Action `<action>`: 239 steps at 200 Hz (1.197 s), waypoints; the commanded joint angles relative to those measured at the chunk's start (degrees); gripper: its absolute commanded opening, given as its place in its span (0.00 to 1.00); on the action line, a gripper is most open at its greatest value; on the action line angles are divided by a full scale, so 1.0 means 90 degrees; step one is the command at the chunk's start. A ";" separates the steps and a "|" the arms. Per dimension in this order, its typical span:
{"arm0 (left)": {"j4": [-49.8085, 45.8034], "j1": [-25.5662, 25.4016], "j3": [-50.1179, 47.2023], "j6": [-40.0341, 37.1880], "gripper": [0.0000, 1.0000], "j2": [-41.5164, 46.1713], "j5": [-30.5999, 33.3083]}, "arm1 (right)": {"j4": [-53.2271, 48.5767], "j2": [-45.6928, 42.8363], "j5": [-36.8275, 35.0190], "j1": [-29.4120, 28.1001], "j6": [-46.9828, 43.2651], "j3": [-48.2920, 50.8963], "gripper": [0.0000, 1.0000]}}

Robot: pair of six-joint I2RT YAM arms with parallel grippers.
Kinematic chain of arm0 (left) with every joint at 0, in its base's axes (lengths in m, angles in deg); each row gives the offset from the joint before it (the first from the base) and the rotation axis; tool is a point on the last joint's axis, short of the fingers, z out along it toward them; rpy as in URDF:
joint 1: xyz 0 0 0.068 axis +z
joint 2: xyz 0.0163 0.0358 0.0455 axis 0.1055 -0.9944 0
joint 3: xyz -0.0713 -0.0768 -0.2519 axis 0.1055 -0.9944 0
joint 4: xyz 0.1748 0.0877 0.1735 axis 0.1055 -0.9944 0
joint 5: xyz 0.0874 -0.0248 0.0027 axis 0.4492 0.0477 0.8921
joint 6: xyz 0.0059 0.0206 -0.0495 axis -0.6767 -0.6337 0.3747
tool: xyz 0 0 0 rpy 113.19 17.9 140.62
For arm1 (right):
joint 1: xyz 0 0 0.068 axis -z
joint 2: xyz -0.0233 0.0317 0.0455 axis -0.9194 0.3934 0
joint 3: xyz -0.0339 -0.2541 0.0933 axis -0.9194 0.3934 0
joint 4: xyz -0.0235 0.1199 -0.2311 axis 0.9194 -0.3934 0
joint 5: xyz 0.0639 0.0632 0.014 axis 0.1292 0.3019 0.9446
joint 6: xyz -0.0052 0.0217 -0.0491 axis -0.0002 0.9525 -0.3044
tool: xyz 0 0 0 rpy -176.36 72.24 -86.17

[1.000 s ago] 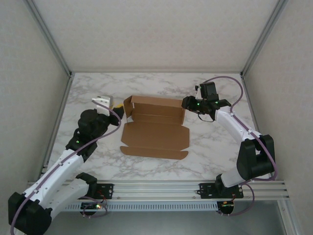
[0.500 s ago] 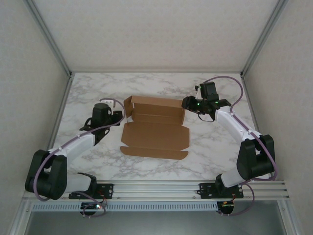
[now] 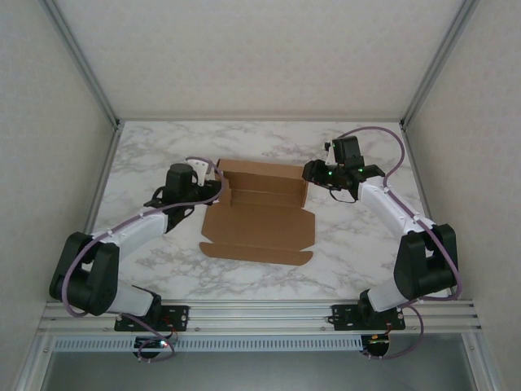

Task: Fold the paper box

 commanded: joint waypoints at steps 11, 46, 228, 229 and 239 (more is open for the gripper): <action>0.0266 -0.0060 0.0177 -0.0447 0.50 -0.0120 -0.0255 | -0.0480 0.0203 -0.0008 -0.0079 -0.0148 -0.0024 0.44; 0.0499 -0.0072 0.0276 -0.0681 0.51 -0.0419 -0.0569 | -0.0485 0.0245 0.0031 -0.0080 -0.0151 -0.0054 0.44; 0.1419 -0.0082 0.0844 -0.1405 0.33 -0.1526 -0.0348 | -0.0618 0.0428 0.0085 -0.0109 -0.0279 -0.0152 0.42; 0.1426 -0.0082 0.0843 -0.1403 0.33 -0.1530 -0.0343 | -0.0618 0.0428 0.0087 -0.0113 -0.0275 -0.0150 0.42; 0.1493 -0.0082 0.0841 -0.1443 0.31 -0.1579 -0.0322 | -0.0605 0.0461 0.0080 -0.0112 -0.0271 -0.0146 0.42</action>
